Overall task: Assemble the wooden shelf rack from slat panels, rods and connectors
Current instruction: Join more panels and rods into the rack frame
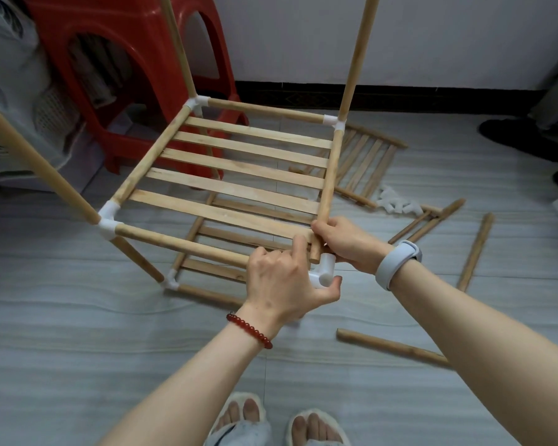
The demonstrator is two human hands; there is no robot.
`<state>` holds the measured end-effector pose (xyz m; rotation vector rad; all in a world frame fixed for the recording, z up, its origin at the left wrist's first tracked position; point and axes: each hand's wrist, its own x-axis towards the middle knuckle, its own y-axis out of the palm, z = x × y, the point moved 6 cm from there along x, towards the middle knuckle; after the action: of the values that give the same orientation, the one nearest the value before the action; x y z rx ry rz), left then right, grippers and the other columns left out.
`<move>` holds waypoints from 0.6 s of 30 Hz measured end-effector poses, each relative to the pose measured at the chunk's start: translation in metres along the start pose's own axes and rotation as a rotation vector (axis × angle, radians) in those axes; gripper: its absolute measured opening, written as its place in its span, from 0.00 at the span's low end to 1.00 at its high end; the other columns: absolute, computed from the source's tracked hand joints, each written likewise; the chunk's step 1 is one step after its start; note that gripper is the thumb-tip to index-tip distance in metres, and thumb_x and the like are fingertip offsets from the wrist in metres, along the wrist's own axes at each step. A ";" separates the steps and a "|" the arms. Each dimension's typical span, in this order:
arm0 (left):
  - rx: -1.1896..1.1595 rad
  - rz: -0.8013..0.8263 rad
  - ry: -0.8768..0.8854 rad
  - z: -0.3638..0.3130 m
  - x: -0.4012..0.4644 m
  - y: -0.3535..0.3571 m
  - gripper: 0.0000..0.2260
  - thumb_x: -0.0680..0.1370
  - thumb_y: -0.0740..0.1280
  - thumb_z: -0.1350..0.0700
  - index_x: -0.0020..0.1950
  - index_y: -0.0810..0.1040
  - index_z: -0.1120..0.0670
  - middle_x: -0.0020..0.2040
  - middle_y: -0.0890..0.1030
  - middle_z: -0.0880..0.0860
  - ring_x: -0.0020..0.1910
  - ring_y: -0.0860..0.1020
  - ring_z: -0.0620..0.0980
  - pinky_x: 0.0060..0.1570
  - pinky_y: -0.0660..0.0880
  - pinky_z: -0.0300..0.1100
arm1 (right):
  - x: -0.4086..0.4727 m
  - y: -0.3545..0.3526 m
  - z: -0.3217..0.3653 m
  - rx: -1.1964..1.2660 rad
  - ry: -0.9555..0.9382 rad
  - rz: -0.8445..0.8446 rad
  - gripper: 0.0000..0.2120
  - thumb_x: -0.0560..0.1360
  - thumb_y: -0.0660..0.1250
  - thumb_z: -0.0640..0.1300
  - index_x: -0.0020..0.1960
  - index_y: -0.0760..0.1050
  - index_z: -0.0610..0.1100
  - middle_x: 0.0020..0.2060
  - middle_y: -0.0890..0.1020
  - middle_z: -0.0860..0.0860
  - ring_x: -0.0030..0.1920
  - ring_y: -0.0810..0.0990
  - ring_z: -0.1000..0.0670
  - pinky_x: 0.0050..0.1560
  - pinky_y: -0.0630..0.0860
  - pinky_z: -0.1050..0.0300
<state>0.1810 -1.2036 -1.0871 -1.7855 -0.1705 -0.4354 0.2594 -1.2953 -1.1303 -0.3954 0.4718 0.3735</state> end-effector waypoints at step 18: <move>-0.014 0.046 -0.052 0.014 -0.010 -0.001 0.17 0.69 0.59 0.42 0.32 0.74 0.55 0.25 0.75 0.50 0.28 0.74 0.52 0.38 0.71 0.47 | 0.005 0.011 0.000 0.100 0.052 0.088 0.12 0.81 0.54 0.42 0.39 0.67 0.42 0.30 0.73 0.47 0.33 0.76 0.48 0.32 0.77 0.60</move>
<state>0.1745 -1.1884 -1.0933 -1.8114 -0.1624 -0.3582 0.2588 -1.2846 -1.1365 -0.2888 0.5581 0.4237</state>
